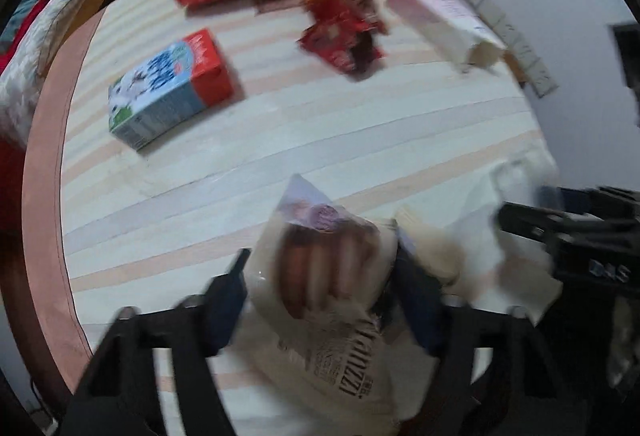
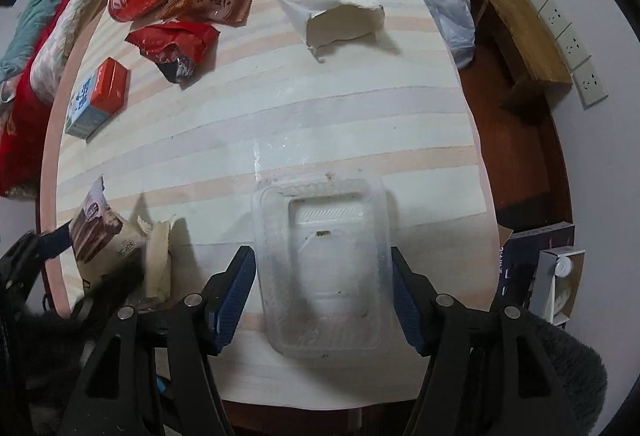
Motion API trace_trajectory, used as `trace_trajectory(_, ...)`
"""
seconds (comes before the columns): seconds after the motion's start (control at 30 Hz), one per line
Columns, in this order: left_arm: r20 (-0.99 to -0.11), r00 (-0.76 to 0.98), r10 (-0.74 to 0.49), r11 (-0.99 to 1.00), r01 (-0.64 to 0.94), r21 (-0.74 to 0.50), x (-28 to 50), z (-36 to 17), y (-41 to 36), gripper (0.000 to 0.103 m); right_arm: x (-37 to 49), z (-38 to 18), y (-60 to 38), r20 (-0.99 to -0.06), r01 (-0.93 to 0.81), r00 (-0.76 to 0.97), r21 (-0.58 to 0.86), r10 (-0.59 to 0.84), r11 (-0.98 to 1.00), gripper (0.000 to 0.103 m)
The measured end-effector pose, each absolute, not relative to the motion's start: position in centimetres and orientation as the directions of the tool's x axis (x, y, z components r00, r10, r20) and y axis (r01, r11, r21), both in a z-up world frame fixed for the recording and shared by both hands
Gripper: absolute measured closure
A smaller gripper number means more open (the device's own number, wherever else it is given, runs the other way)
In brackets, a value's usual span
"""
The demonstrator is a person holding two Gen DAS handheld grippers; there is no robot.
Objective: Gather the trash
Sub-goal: 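Grasp the brown Tanzi wrapper with the left tool while the right tool grasps the clear tray, then carry both items over the white bin and open both tools to drop them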
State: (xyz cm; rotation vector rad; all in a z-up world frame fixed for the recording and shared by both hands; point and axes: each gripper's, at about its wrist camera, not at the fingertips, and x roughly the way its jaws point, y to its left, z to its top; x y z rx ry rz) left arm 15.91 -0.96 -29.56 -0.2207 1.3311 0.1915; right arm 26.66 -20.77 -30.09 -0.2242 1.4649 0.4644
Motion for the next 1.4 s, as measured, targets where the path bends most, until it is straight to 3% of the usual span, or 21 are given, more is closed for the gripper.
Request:
trace_trajectory(0.17,-0.964,0.259,0.056,0.929,-0.366,-0.045,15.6,-29.1,1.0,0.051,26.0,-29.9,-20.1,-0.99,-0.457,0.058,0.092,0.132,0.885,0.036)
trace_trajectory(0.3,-0.956,0.274,0.101,0.918,-0.397,-0.017,15.1,-28.6,1.2,0.074,25.2,-30.0,-18.9,-0.991,-0.493,0.106,0.019,0.082,0.87,0.037)
trace_trajectory(0.4,-0.946,0.296,0.13,0.916,-0.402,0.0,14.9,-28.0,1.2,0.077,24.3,-29.9,-18.3,-0.987,-0.519,0.144,-0.016,0.069,0.854,0.041)
trace_trajectory(0.67,-0.897,0.382,0.225,0.898,-0.437,0.039,12.8,-23.3,2.2,0.077,21.9,-27.9,-16.3,-0.977,-0.555,0.185,-0.012,0.109,0.832,0.042)
trace_trajectory(0.97,-0.83,0.461,0.315,0.847,-0.531,0.026,7.9,-16.7,8.0,0.077,19.6,-21.2,-12.3,-0.929,-0.591,0.249,0.077,0.272,0.803,0.042)
trace_trajectory(1.4,-0.747,0.429,0.507,0.665,-0.747,0.023,-5.2,-9.1,21.3,0.077,11.4,-11.4,4.7,-0.834,-0.804,0.177,0.184,0.523,0.565,0.042)
